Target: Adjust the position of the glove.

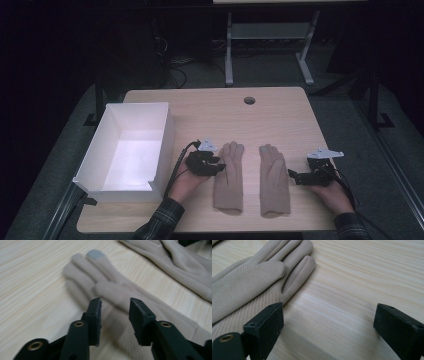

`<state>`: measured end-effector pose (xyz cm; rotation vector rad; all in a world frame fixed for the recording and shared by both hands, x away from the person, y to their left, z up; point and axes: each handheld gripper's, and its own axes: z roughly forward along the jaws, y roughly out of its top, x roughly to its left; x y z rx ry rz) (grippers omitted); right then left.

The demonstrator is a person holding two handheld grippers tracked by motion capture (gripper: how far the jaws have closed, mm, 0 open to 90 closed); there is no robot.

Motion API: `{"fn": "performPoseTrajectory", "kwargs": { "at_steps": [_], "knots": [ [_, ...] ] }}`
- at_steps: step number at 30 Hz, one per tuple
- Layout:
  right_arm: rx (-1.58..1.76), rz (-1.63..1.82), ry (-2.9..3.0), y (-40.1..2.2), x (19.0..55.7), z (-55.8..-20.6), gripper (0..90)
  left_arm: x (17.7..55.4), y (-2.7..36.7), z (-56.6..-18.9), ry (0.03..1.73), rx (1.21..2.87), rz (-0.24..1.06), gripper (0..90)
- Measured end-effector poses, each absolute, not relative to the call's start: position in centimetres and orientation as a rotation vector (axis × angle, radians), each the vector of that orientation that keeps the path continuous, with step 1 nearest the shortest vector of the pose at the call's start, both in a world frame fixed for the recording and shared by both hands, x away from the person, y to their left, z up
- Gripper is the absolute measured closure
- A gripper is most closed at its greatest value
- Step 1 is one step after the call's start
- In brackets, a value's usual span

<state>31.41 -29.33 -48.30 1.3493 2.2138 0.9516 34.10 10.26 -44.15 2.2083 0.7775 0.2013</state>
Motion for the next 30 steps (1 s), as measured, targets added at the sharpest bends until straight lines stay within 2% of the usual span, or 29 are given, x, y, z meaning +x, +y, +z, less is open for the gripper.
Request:
{"fn": "performPoseTrajectory", "kwargs": {
  "at_steps": [6, 20, 23, 30],
  "knots": [
    [1.344, 0.952, 2.216, -29.3, 31.4, -48.3, 8.9, 34.2, 10.9, -44.8, 0.814, 2.202, 0.189, 54.8],
    [1.338, 0.956, 2.223, -29.3, 31.5, -48.3, 8.9, 34.5, 9.7, -46.5, 0.828, 2.254, 0.178, 56.1],
    [1.337, 0.956, 2.223, -29.3, 31.5, -48.3, 8.9, 34.5, 9.7, -46.5, 0.828, 2.247, 0.157, 60.8],
    [1.332, 0.958, 2.228, -29.4, 31.5, -48.3, 8.8, 34.6, 9.6, -46.4, 0.823, 2.249, 0.087, 82.7]
  ]
}}
